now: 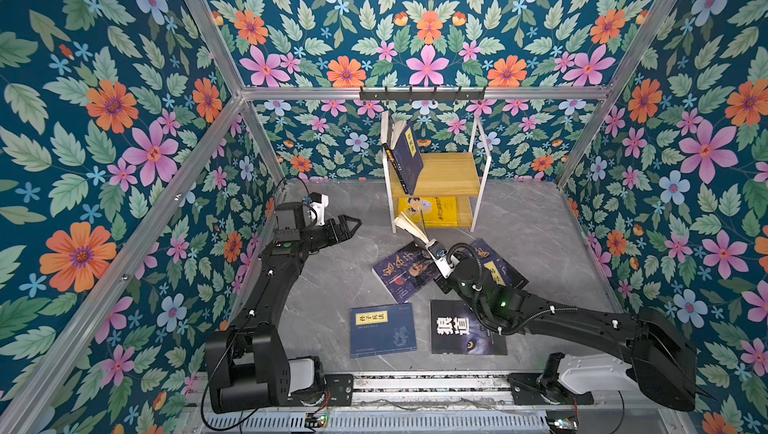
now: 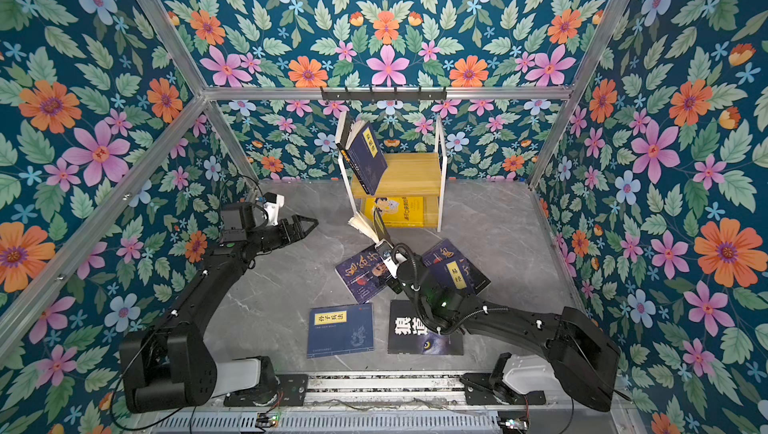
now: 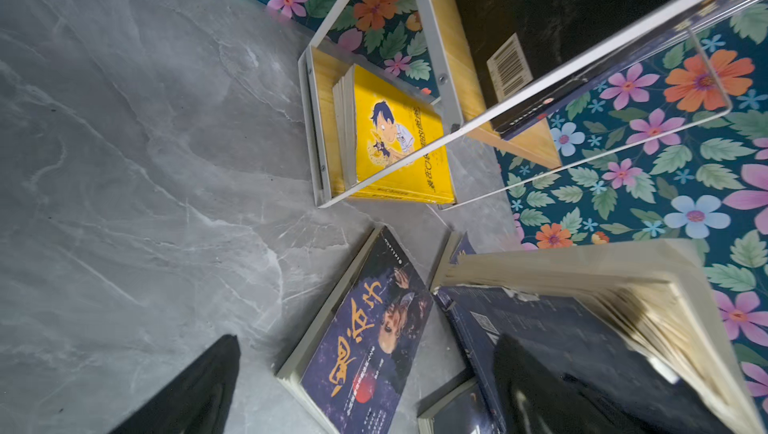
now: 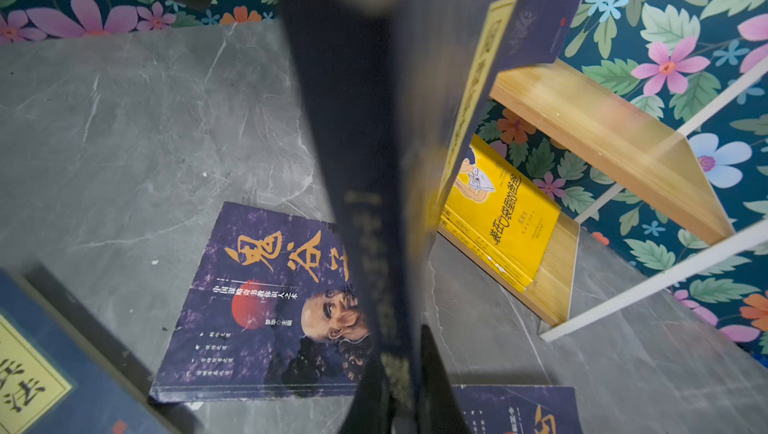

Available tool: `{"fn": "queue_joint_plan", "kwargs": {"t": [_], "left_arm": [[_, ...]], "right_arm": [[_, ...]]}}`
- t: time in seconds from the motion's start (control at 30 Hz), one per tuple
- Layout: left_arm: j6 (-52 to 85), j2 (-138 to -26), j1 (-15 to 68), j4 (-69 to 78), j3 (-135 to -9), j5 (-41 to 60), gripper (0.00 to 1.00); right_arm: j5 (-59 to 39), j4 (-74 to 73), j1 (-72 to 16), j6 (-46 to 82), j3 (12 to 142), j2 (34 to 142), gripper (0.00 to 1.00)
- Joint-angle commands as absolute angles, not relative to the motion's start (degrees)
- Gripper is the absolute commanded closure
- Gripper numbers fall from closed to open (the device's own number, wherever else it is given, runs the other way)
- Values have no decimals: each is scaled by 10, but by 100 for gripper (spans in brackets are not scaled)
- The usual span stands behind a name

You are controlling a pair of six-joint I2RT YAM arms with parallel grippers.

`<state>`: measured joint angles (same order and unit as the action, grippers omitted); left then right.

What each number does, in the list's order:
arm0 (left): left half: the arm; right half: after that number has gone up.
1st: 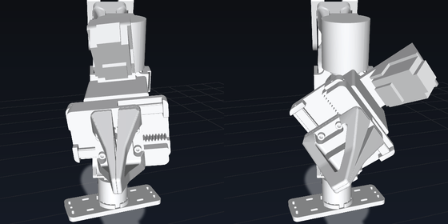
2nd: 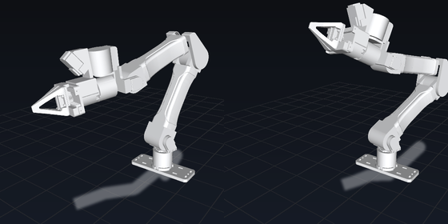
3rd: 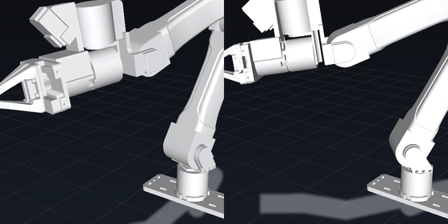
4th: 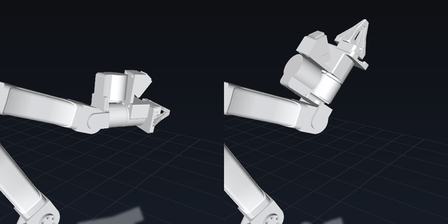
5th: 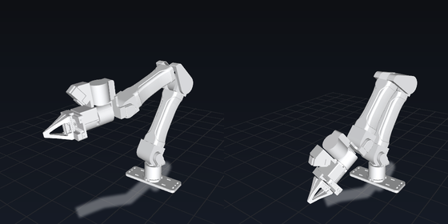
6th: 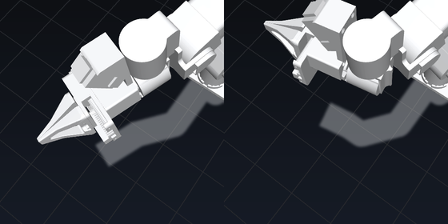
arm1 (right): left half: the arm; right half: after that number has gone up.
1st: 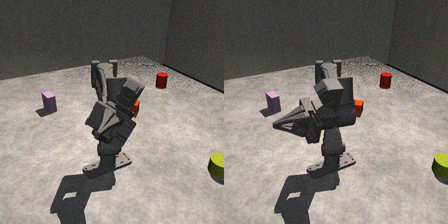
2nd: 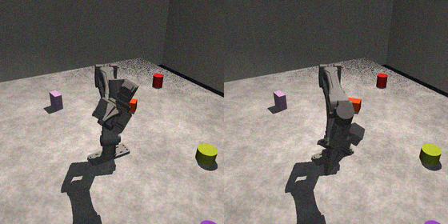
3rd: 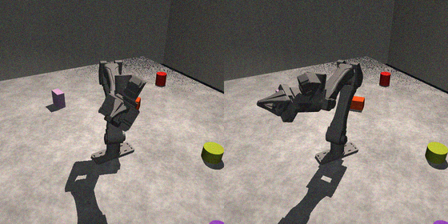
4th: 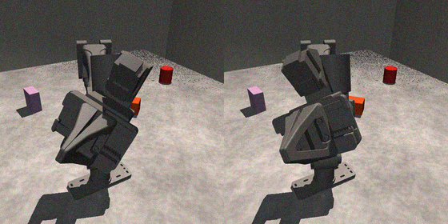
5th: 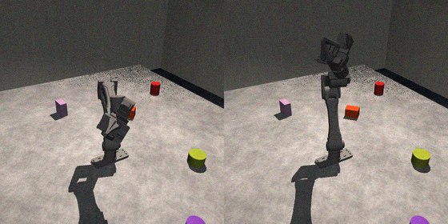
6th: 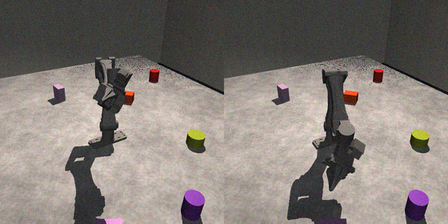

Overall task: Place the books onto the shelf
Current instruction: 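Lower the blue book upright onto the upper shelf beside the other blue book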

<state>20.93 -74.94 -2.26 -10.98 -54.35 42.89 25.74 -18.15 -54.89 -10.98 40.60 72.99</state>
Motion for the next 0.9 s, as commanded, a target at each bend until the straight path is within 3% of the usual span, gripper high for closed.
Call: {"fn": "queue_joint_plan", "kwargs": {"t": [0.0,0.53,0.87], "left_arm": [[163,-752,-25,-134,-554,384,2],[141,-748,-28,-127,-543,361,0],[143,-742,-28,-123,-541,362,0]], "right_arm": [[248,-187,-539,-54,420,706,100],[225,-184,-469,30,492,649,100],[220,-175,-404,28,606,734,100]]}}
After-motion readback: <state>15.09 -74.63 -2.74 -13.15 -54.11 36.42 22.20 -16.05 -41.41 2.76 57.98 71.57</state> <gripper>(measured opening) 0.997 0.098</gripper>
